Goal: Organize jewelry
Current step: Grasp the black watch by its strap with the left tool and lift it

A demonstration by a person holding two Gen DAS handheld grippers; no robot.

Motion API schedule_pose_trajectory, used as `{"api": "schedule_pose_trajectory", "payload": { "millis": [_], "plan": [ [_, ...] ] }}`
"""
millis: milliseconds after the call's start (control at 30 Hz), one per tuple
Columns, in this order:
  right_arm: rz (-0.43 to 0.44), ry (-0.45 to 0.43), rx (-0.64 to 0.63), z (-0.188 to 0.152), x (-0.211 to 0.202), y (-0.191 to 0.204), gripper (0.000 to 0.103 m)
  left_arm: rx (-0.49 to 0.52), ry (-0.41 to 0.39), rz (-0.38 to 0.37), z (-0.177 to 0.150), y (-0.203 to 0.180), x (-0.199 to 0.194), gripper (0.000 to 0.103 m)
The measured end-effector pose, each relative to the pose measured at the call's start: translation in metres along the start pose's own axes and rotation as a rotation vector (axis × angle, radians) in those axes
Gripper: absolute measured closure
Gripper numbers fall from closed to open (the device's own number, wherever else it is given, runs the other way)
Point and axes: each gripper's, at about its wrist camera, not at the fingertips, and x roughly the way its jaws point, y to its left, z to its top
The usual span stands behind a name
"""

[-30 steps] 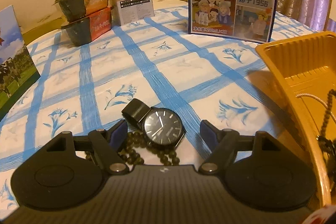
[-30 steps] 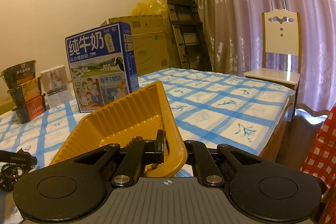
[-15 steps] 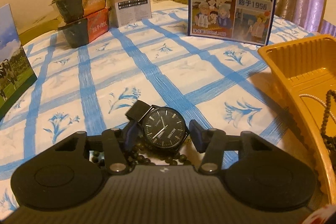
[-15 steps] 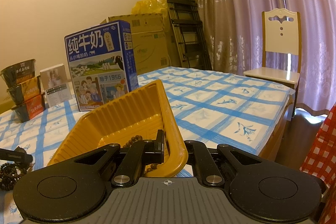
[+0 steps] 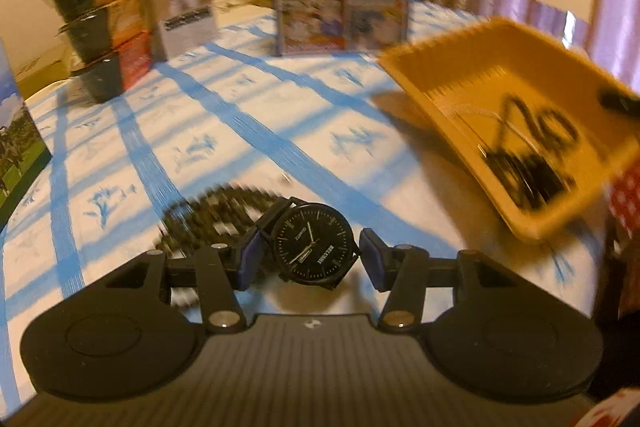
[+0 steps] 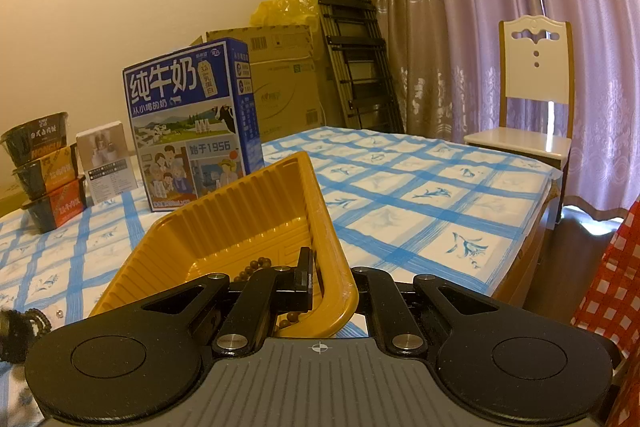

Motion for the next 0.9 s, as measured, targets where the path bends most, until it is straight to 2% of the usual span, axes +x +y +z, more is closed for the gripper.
{"api": "schedule_pose_trajectory", "payload": {
  "millis": [100,200,367,433,500,533,633,733,833,900],
  "plan": [
    [0.001,0.000,0.000,0.000,0.000,-0.001,0.096,0.031,0.027,-0.009,-0.012,-0.012,-0.002,0.053],
    [0.000,0.000,0.000,0.000,0.000,-0.001,0.096,0.000,0.040,-0.006,-0.016,-0.012,0.002,0.053],
    [0.000,0.003,0.002,-0.001,0.001,0.000,0.096,0.009,-0.002,-0.004,-0.005,-0.014,-0.005,0.054],
    [0.000,0.003,0.001,-0.002,0.001,-0.001,0.096,0.013,-0.007,-0.016,-0.001,-0.014,-0.008,0.062],
    [0.001,0.001,-0.001,-0.003,0.002,0.000,0.096,0.018,-0.012,-0.027,0.004,-0.015,-0.011,0.062],
    [0.001,0.001,-0.001,-0.003,0.002,-0.001,0.096,0.019,-0.013,-0.032,0.006,-0.016,-0.012,0.064],
    [0.001,0.002,-0.001,-0.003,0.002,0.000,0.096,0.020,-0.014,-0.055,0.011,-0.017,-0.015,0.091],
    [0.000,0.002,-0.001,-0.003,0.002,0.000,0.096,0.021,-0.045,-0.072,0.017,-0.018,-0.022,0.092],
    [0.001,0.001,-0.002,-0.005,0.002,0.000,0.096,0.019,-0.011,-0.061,0.020,-0.019,-0.020,0.090],
    [0.001,0.002,-0.001,-0.004,0.003,0.001,0.096,0.005,0.010,-0.081,0.018,-0.018,-0.021,0.080]
  ]
}}
